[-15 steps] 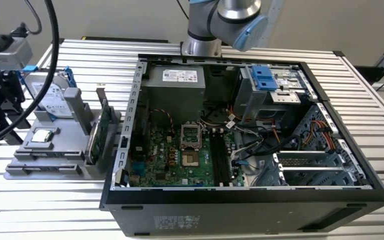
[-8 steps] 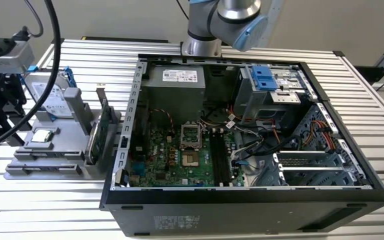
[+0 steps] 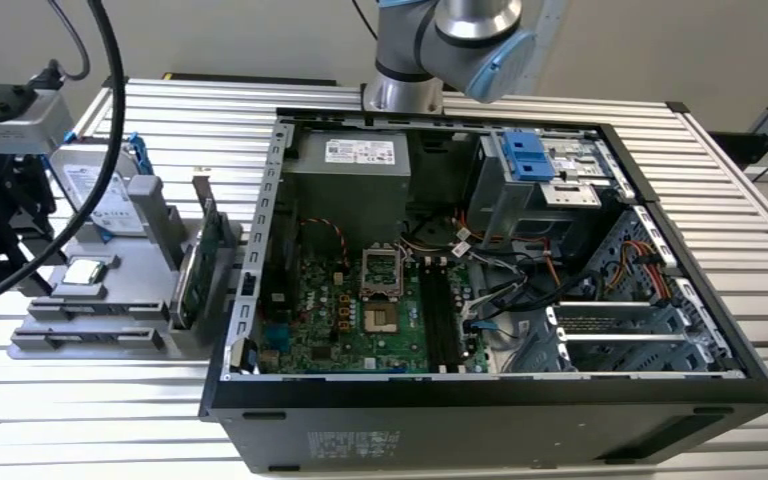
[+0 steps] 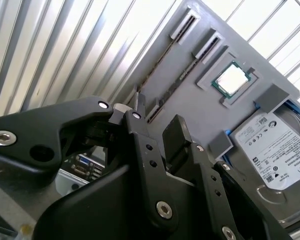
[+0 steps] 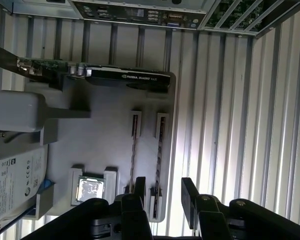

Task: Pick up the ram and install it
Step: 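Pick up the ram and move it above insertion slot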

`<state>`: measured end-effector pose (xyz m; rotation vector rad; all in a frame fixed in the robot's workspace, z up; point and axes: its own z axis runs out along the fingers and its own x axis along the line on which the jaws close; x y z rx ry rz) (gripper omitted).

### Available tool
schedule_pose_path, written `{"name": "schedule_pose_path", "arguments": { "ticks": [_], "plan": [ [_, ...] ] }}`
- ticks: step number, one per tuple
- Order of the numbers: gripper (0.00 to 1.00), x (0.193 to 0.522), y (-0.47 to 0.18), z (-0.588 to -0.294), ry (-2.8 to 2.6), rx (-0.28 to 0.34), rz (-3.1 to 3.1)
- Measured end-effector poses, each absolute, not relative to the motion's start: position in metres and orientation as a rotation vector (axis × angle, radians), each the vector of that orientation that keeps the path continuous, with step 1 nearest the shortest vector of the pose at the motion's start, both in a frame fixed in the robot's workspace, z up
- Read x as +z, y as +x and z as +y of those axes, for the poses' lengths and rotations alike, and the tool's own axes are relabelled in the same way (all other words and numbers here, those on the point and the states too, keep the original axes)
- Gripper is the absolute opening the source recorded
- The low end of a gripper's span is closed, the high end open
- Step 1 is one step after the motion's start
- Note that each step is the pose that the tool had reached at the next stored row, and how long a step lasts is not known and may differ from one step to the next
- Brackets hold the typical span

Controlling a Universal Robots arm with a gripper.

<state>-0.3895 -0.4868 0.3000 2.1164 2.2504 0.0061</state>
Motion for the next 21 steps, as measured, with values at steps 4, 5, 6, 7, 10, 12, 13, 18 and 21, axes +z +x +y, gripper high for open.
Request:
{"name": "schedule_pose_path", "arguments": {
  "ticks": [4,5,6,7,10,12,13,18,21],
  "plan": [
    [1.0,0.298,-0.39,-0.487,2.116,0.005,2.25],
    [1.0,0.297,-0.39,-0.487,2.116,0.005,2.25],
    [1.0,0.296,-0.39,-0.487,2.116,0.005,2.25],
    [1.0,0.296,-0.39,-0.487,2.116,0.005,2.25],
    [1.0,0.294,-0.39,-0.487,2.115,0.004,2.249],
    [1.0,0.293,-0.39,-0.487,2.115,0.003,2.249],
    [1.0,0.292,-0.39,-0.487,2.115,0.004,2.249],
    [1.0,0.289,-0.39,-0.487,2.115,0.002,2.249],
    [1.0,0.287,-0.39,-0.487,2.114,0.001,2.248]
  ]
}}
